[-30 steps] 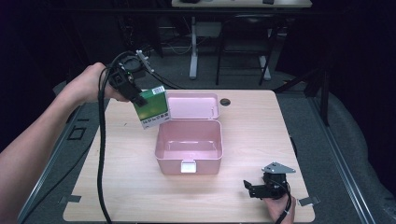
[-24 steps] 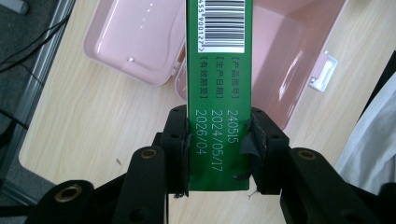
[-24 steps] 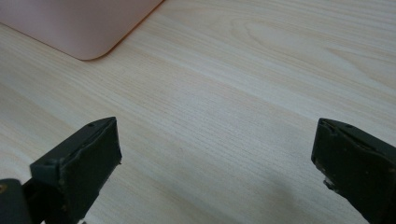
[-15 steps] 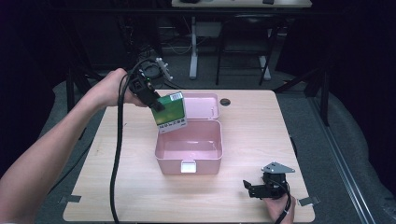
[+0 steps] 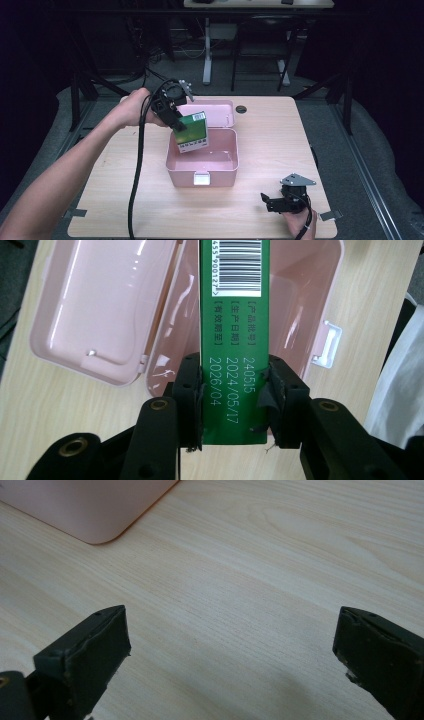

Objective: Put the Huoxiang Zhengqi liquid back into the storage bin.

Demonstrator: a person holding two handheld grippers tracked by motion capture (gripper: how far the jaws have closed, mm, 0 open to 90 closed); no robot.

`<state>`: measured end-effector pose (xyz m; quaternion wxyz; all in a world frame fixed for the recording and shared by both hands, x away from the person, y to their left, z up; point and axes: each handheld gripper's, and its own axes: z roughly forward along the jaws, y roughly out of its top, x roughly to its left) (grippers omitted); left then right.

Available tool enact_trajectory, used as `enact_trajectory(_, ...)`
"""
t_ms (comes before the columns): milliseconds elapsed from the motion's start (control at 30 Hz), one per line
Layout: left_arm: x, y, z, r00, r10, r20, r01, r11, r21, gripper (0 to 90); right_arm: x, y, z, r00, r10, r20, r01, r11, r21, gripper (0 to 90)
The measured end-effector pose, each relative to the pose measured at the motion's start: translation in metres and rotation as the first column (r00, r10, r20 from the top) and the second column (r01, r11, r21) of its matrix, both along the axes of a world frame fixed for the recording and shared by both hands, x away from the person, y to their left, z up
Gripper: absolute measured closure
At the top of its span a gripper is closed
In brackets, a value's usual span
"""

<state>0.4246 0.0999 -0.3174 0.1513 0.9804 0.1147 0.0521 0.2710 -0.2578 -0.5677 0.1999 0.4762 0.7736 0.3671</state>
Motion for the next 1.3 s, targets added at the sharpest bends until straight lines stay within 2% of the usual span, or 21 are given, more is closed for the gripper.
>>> enact_trajectory(333,-0.004,-0.009,-0.024,0.9983,-0.052,-0.028,0.053,0.9975,0.047,64.1,-0.001,0.000,-0.003,1.0000,0.000,-0.002,0.000,1.000,0.006,1.0)
enact_trajectory(400,-0.006,-0.010,-0.030,0.9986,-0.049,-0.017,0.050,0.9975,0.049,64.1,-0.001,0.001,-0.004,1.0000,0.002,-0.008,-0.002,1.000,0.001,1.0)
enact_trajectory(433,-0.006,-0.011,-0.033,0.9985,-0.052,-0.015,0.053,0.9965,0.065,64.2,-0.001,0.001,-0.004,1.0000,0.004,-0.009,-0.004,1.000,0.002,1.0)
enact_trajectory(533,-0.004,-0.010,-0.042,0.9972,-0.061,-0.044,0.064,0.9954,0.072,64.1,-0.001,0.001,-0.004,1.0000,0.005,-0.007,-0.005,1.000,0.000,1.1)
enact_trajectory(633,-0.004,-0.010,-0.049,0.9971,-0.066,-0.040,0.068,0.9952,0.070,64.1,-0.001,0.001,-0.004,1.0000,0.000,-0.009,0.000,1.000,0.005,1.1)
enact_trajectory(733,-0.005,-0.011,-0.057,0.9965,-0.075,-0.035,0.079,0.9919,0.100,64.1,0.000,0.001,-0.006,0.9999,0.001,-0.012,-0.001,1.000,-0.001,1.1)
enact_trajectory(900,-0.008,-0.008,-0.067,0.9938,-0.100,-0.050,0.103,0.9912,0.082,64.1,0.000,0.004,-0.009,0.9997,0.006,-0.025,-0.006,1.000,-0.002,1.1)
enact_trajectory(1100,-0.010,-0.003,-0.074,0.9923,-0.113,-0.050,0.117,0.9881,0.099,64.1,0.000,0.003,-0.007,0.9999,0.007,-0.012,-0.007,1.000,-0.006,1.2)
enact_trajectory(1300,-0.013,0.001,-0.080,0.9886,-0.139,-0.057,0.144,0.9857,0.087,64.1,0.001,0.004,-0.009,0.9998,0.006,-0.019,-0.006,1.000,-0.008,1.2)
